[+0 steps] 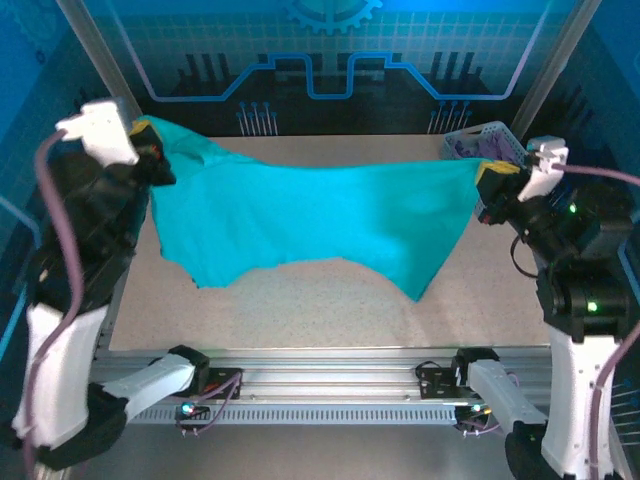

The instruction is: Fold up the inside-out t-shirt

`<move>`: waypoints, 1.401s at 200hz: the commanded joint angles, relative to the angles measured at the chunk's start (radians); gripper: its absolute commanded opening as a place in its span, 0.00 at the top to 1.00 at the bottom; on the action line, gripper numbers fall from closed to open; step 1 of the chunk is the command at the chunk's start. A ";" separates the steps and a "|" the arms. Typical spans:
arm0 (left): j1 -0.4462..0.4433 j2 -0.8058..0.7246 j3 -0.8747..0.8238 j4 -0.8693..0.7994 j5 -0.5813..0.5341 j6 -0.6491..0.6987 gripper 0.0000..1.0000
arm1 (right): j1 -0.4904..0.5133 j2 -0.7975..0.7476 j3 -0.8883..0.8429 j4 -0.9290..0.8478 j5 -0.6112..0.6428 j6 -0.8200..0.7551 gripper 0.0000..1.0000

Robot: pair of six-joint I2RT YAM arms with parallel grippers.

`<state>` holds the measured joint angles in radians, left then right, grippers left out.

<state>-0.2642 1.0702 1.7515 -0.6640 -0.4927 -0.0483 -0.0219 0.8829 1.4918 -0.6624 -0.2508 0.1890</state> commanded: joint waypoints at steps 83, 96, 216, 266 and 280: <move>0.194 0.220 0.195 0.018 0.346 -0.071 1.00 | -0.004 0.327 0.168 0.052 -0.001 -0.045 1.00; 0.194 0.164 0.160 0.030 0.370 -0.083 1.00 | -0.004 0.292 0.164 0.038 0.001 -0.052 1.00; 0.192 -0.131 0.191 0.017 0.454 -0.122 1.00 | -0.003 -0.057 0.242 -0.144 0.083 -0.074 1.00; 0.192 0.075 0.220 0.035 0.379 -0.070 1.00 | -0.002 0.059 0.232 -0.096 0.093 -0.096 1.00; 0.194 0.133 0.174 0.075 0.371 -0.061 1.00 | 0.000 0.107 0.195 -0.048 0.089 -0.097 1.00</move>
<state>-0.0811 1.0931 1.9865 -0.6415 -0.0692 -0.1513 -0.0216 0.8967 1.7397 -0.7677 -0.1898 0.1104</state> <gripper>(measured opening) 0.053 0.047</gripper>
